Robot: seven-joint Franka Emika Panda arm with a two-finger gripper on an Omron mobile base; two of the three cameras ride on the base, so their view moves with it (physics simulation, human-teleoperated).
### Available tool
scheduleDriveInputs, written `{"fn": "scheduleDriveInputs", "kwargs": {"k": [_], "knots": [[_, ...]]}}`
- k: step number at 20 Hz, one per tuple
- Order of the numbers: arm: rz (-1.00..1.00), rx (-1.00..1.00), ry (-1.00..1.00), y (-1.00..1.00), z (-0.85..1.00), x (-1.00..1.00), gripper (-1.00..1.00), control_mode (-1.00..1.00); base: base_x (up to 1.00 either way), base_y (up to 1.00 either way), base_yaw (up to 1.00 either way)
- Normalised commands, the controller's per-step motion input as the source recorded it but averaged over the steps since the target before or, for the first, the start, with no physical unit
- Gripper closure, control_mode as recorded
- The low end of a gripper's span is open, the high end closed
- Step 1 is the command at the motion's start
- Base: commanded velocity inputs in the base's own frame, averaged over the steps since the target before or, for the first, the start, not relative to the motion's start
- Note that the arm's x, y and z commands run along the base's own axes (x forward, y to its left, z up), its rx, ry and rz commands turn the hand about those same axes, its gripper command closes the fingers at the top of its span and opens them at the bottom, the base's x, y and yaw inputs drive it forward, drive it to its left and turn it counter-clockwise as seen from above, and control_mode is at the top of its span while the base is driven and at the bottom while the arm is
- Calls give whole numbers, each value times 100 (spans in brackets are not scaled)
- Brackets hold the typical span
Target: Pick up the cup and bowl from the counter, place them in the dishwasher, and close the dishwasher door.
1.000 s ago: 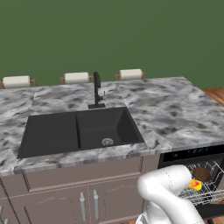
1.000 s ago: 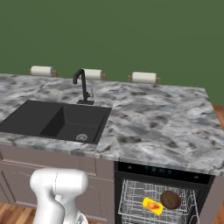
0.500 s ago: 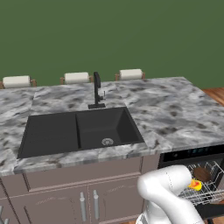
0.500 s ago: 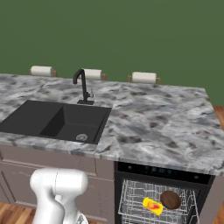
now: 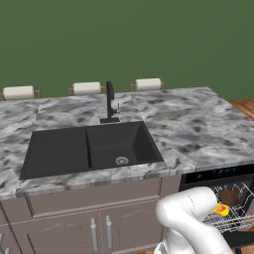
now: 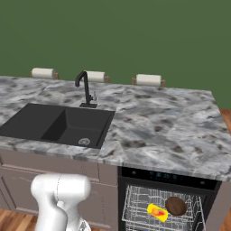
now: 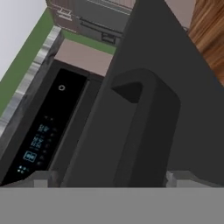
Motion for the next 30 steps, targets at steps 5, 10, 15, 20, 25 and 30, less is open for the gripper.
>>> {"fn": "scheduleDriveInputs", "kwargs": {"k": [5, 10, 15, 20, 25, 30], "knots": [[0, 0, -22, -19, -45, 14, -100, -100, 0, 0, 0], [0, 0, -27, -4, -17, 43, -100, -100, 0, 0, 0], [0, 0, -28, 0, -4, 59, -100, -100, 0, 0, 0], [0, 0, -27, 0, -25, 33, -100, -100, 0, 0, 0], [0, -2, -24, 0, -43, 26, -100, -100, 0, 0, 0], [0, -3, -24, 0, -39, 48, -100, -100, 0, 0, 0]]}}
